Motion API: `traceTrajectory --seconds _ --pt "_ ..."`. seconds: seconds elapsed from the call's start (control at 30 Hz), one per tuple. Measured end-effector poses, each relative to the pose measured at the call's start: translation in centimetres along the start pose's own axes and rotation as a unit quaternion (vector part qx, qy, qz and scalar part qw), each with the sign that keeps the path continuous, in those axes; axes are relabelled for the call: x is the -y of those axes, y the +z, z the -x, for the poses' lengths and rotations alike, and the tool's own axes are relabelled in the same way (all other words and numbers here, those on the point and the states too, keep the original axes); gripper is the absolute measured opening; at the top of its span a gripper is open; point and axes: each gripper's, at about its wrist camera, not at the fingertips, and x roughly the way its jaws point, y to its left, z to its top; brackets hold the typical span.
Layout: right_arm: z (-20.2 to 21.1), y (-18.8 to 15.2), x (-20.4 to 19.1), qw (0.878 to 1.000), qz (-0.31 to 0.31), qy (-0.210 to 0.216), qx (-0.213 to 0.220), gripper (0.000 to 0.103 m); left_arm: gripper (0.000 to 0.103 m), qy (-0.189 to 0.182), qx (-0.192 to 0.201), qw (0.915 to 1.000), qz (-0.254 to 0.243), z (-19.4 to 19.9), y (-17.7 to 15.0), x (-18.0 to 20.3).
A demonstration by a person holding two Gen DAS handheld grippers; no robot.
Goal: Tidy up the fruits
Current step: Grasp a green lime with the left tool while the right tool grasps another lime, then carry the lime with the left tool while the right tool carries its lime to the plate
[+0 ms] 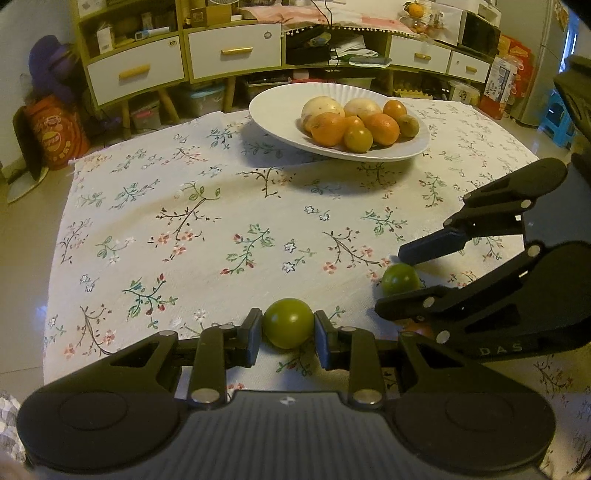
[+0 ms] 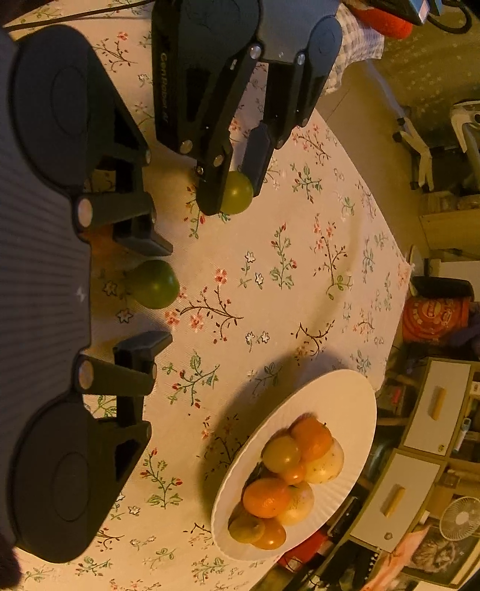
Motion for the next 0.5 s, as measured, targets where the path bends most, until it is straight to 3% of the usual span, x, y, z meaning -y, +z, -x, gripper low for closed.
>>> traceTrajectory --seconds 0.23,0.5 --pt "0.02 0.23 -0.22 1.000 0.009 0.003 0.002 0.025 0.021 0.000 -0.001 1.0000 -0.002 -0.04 0.05 0.15" --pt "0.03 0.42 -0.23 1.000 0.014 0.002 0.004 0.024 0.021 -0.001 0.000 1.0000 -0.003 -0.11 0.15 0.29"
